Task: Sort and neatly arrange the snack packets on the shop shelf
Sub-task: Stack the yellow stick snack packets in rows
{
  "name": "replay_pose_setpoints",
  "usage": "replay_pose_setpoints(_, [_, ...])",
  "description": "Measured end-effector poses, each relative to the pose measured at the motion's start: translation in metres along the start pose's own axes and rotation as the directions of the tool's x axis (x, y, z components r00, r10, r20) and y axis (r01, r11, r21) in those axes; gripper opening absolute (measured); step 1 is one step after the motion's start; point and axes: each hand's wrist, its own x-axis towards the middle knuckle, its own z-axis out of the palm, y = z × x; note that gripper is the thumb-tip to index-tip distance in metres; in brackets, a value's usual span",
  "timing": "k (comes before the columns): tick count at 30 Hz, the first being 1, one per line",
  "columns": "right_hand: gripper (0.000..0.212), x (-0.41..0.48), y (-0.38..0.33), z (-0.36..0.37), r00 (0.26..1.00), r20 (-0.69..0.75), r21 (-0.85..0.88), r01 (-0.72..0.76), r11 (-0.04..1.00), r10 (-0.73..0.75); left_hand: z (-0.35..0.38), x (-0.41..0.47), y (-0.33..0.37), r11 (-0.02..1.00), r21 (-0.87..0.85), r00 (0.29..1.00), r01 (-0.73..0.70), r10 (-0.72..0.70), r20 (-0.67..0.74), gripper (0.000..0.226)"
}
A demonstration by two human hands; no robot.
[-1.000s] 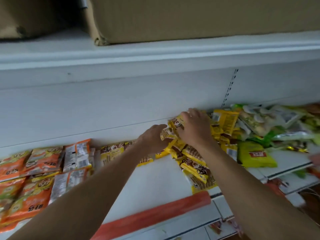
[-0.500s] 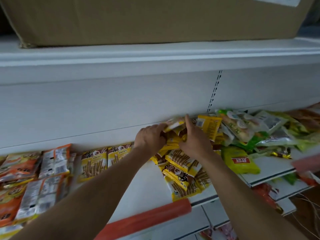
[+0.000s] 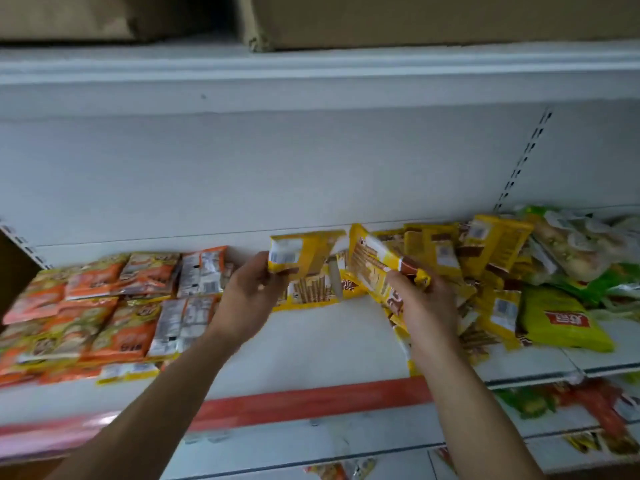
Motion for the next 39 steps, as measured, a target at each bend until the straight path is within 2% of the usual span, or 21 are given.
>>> replay_pose_setpoints(2, [0.023, -0.017, 0.022, 0.012, 0.975, 0.025, 0.049, -0.222, 0.974, 0.221, -0.016, -0.019, -0.014, 0.958, 0.253, 0.99, -0.134, 0.122, 0.065, 0.034])
replay_pose_setpoints(5, [0.027, -0.039, 0.047, 0.024, 0.935, 0.059, 0.006, -0.35, 0.937, 0.349, -0.035, -0.037, -0.03, 0.789, 0.494, 0.929, -0.364, 0.273, 0.249, 0.042])
replay_pose_setpoints(6, [0.032, -0.045, 0.05, 0.027, 0.937, 0.084, -0.046, -0.337, 0.94, 0.34, -0.039, -0.041, -0.033, 0.732, 0.542, 0.907, -0.413, 0.279, 0.315, 0.045])
replay_pose_setpoints(8, [0.046, -0.055, 0.052, 0.03, 0.955, 0.159, -0.36, -0.181, 0.915, 0.252, -0.045, -0.044, -0.036, 0.651, 0.601, 0.871, -0.463, 0.209, 0.444, 0.048])
replay_pose_setpoints(10, [0.055, -0.059, 0.055, 0.03, 0.945, 0.27, -0.648, 0.036, 0.76, 0.185, -0.05, -0.042, -0.041, 0.567, 0.662, 0.829, -0.49, 0.068, 0.555, 0.058])
replay_pose_setpoints(12, [0.055, -0.063, 0.054, 0.029, 0.937, 0.303, -0.804, 0.154, 0.574, 0.174, -0.061, -0.04, -0.045, 0.53, 0.693, 0.792, -0.489, -0.063, 0.607, 0.072])
replay_pose_setpoints(13, [0.055, -0.064, 0.054, 0.027, 0.94, 0.3, -0.853, 0.187, 0.487, 0.164, -0.065, -0.041, -0.045, 0.544, 0.699, 0.795, -0.465, -0.091, 0.599, 0.075])
replay_pose_setpoints(15, [0.052, -0.069, 0.055, 0.025, 0.946, 0.314, -0.892, 0.263, 0.366, 0.085, -0.069, -0.048, -0.044, 0.608, 0.688, 0.862, -0.396, -0.011, 0.507, 0.07])
replay_pose_setpoints(17, [0.051, -0.076, 0.06, 0.028, 0.924, 0.383, -0.846, 0.36, 0.393, -0.023, -0.062, -0.061, -0.041, 0.692, 0.648, 0.916, -0.32, 0.05, 0.398, 0.051])
replay_pose_setpoints(18, [0.051, -0.082, 0.063, 0.032, 0.898, 0.438, -0.807, 0.413, 0.421, -0.041, -0.058, -0.069, -0.042, 0.705, 0.637, 0.914, -0.313, 0.041, 0.404, 0.045])
replay_pose_setpoints(21, [0.044, -0.091, 0.075, 0.039, 0.817, 0.576, -0.752, 0.533, 0.387, -0.007, -0.045, -0.085, -0.046, 0.64, 0.694, 0.865, -0.329, -0.09, 0.493, 0.051])
replay_pose_setpoints(27, [0.038, -0.094, 0.079, 0.05, 0.857, 0.504, -0.785, 0.506, 0.357, -0.107, -0.046, -0.082, -0.05, 0.61, 0.718, 0.869, -0.336, -0.094, 0.486, 0.053])
replay_pose_setpoints(35, [0.042, -0.085, 0.075, 0.066, 0.861, 0.508, -0.825, 0.497, 0.269, -0.033, -0.042, -0.065, -0.047, 0.649, 0.705, 0.859, -0.285, -0.153, 0.488, 0.048])
replay_pose_setpoints(39, [0.037, -0.073, 0.063, 0.067, 0.857, 0.514, -0.823, 0.488, 0.292, 0.017, -0.037, -0.05, -0.04, 0.68, 0.702, 0.87, -0.213, -0.195, 0.452, 0.035])
